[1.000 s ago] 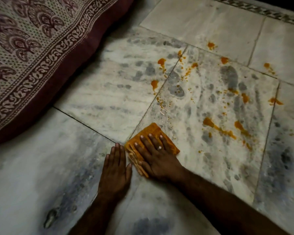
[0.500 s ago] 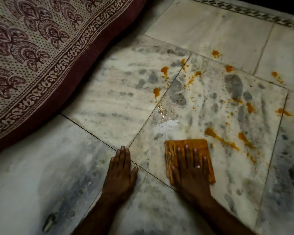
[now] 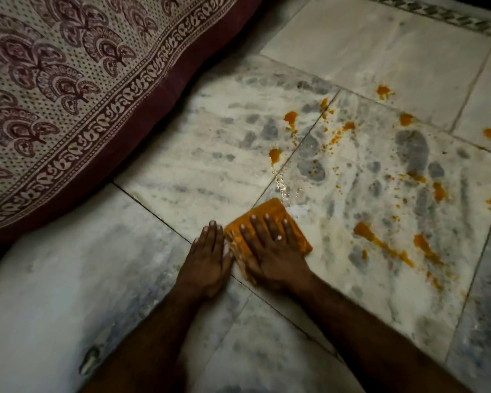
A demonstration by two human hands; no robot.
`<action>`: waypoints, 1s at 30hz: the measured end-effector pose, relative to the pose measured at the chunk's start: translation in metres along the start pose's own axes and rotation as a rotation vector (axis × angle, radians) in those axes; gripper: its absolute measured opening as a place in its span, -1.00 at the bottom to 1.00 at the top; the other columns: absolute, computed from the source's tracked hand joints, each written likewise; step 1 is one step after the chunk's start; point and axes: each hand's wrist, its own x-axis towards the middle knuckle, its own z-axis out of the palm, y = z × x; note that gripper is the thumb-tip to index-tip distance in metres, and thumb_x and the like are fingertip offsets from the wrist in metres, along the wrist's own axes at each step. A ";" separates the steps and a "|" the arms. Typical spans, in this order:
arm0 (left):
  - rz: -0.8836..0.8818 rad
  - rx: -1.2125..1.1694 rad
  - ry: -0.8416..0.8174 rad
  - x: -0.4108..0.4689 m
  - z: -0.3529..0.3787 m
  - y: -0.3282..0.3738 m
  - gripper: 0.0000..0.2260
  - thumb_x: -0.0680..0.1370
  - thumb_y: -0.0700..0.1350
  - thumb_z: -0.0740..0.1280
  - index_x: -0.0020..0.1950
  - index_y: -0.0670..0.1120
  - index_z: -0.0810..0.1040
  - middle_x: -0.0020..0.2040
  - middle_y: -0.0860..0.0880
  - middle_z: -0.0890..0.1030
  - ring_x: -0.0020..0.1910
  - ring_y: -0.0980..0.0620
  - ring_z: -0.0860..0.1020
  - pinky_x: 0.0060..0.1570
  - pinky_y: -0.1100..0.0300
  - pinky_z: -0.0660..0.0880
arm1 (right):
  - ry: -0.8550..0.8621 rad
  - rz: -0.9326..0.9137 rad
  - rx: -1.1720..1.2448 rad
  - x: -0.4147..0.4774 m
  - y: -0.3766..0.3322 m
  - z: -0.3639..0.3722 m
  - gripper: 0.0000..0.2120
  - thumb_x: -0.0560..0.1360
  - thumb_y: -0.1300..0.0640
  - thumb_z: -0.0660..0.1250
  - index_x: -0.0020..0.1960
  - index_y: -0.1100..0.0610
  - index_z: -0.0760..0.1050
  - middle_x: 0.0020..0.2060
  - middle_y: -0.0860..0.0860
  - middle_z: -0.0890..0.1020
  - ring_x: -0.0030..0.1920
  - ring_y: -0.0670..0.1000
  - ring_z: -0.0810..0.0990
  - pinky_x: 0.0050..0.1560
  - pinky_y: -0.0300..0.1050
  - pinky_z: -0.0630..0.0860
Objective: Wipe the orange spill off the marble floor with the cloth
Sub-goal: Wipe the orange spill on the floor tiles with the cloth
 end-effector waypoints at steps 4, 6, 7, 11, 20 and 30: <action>0.030 0.030 0.026 0.017 0.007 0.000 -0.23 0.53 0.33 -0.28 0.63 -0.08 -0.22 0.57 0.01 -0.35 0.53 0.11 -0.36 0.47 0.18 -0.33 | 0.014 0.183 0.015 0.036 0.032 -0.016 -0.35 0.63 -0.25 -0.10 0.63 -0.06 -0.18 0.63 0.05 -0.15 0.61 0.19 -0.20 0.51 0.27 -0.32; 0.045 0.038 0.052 0.020 0.012 0.000 -0.25 0.56 0.32 -0.24 0.63 -0.10 -0.21 0.60 -0.03 -0.32 0.55 0.08 -0.34 0.50 0.17 -0.33 | -0.017 0.269 0.031 0.033 0.054 -0.024 -0.35 0.63 -0.26 -0.13 0.62 -0.09 -0.26 0.62 0.01 -0.23 0.60 0.14 -0.28 0.51 0.22 -0.38; 0.056 0.040 0.068 0.021 0.013 -0.001 -0.26 0.58 0.31 -0.22 0.64 -0.11 -0.19 0.61 -0.04 -0.29 0.57 0.07 -0.33 0.51 0.16 -0.33 | -0.007 0.314 0.037 0.023 0.063 -0.023 -0.35 0.61 -0.26 -0.14 0.62 -0.10 -0.25 0.63 0.01 -0.20 0.61 0.14 -0.25 0.52 0.22 -0.35; 0.096 0.052 0.158 0.036 0.017 -0.002 -0.29 0.63 0.31 -0.21 0.64 -0.12 -0.11 0.64 -0.07 -0.18 0.62 0.02 -0.20 0.55 0.13 -0.26 | 0.130 0.453 0.047 -0.046 0.058 -0.002 -0.34 0.61 -0.21 -0.10 0.64 0.01 -0.08 0.63 0.10 -0.03 0.62 0.21 -0.06 0.54 0.33 -0.12; 0.127 0.082 0.212 0.088 0.006 0.002 -0.38 0.66 0.16 -0.10 0.64 -0.15 0.01 0.64 -0.10 -0.02 0.63 -0.04 -0.04 0.56 0.04 -0.14 | 0.139 0.099 -0.077 -0.027 0.027 0.008 -0.35 0.59 -0.18 0.10 0.62 0.02 0.12 0.60 0.13 0.14 0.59 0.23 0.11 0.46 0.38 0.18; 0.124 0.106 0.282 0.114 0.000 -0.004 -0.38 0.63 0.13 0.04 0.61 -0.19 0.13 0.63 -0.15 0.13 0.61 -0.07 0.11 0.54 -0.02 0.05 | 0.074 0.150 -0.062 0.082 0.072 -0.026 -0.36 0.60 -0.25 -0.06 0.63 -0.13 -0.08 0.64 -0.01 -0.03 0.62 0.12 -0.08 0.54 0.29 -0.15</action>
